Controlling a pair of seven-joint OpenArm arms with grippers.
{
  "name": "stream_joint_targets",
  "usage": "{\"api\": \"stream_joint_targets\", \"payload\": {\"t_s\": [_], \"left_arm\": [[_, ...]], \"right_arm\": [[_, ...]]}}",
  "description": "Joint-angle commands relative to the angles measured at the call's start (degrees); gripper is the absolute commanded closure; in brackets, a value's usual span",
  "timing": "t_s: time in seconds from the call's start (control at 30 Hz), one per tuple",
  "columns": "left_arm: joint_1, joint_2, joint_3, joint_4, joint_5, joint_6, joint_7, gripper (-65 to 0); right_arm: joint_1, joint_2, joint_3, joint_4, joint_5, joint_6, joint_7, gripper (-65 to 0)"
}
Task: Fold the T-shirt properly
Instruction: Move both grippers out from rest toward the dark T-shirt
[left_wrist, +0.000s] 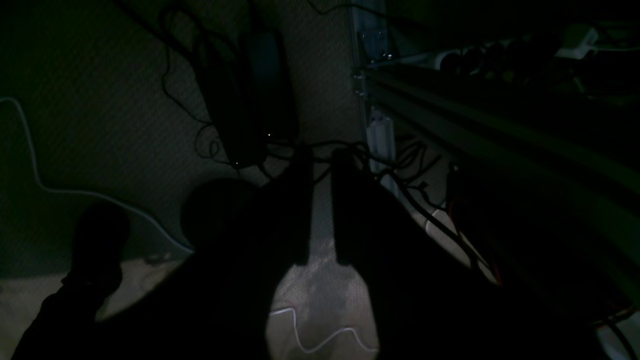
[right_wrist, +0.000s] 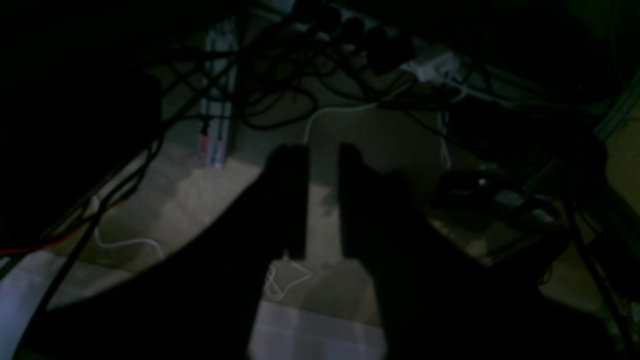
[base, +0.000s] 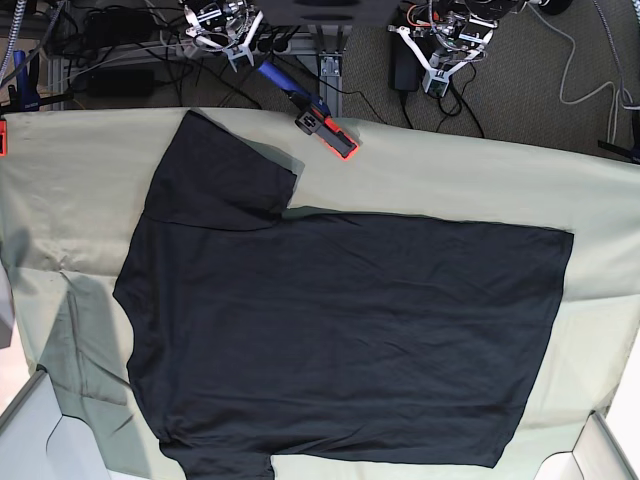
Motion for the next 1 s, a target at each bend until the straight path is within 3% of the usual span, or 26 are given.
{"api": "stream_joint_targets", "payload": {"t_s": [0.0, 0.23, 0.37, 0.8, 0.9, 0.97], "left_arm": [[-0.1, -0.2, 0.1, 0.3, 0.0, 0.6, -0.5, -6.9], [0.3, -0.9, 0.0, 1.0, 0.0, -0.6, 2.4, -6.9], [4.3, -3.3, 0.0, 7.3, -2.6, -1.1, -1.3, -7.0], [22.4, -7.8, -0.2, 35.2, -6.7, -1.2, -1.2, -7.0], [26.0, -8.0, -1.6, 42.5, -8.4, -2.1, 0.1, -7.0], [28.2, -7.9, -3.5, 47.0, -10.6, -4.5, 1.4, -7.0]], "right_arm": [[-0.2, 0.3, 0.2, 0.6, 0.1, -1.3, 0.1, -9.5], [-0.2, 0.5, 0.2, 1.6, 0.1, -1.2, -2.2, -9.5], [-2.4, 1.5, 0.1, 5.3, 0.0, -1.2, -5.8, -9.5], [-22.3, 7.2, 0.1, 31.5, 3.3, -0.8, -8.3, -9.5], [-27.0, 9.4, 0.1, 38.1, 3.7, -0.8, -9.2, -9.5], [-29.8, 11.1, 0.1, 41.9, 5.1, -0.8, -9.7, -9.5]]}}
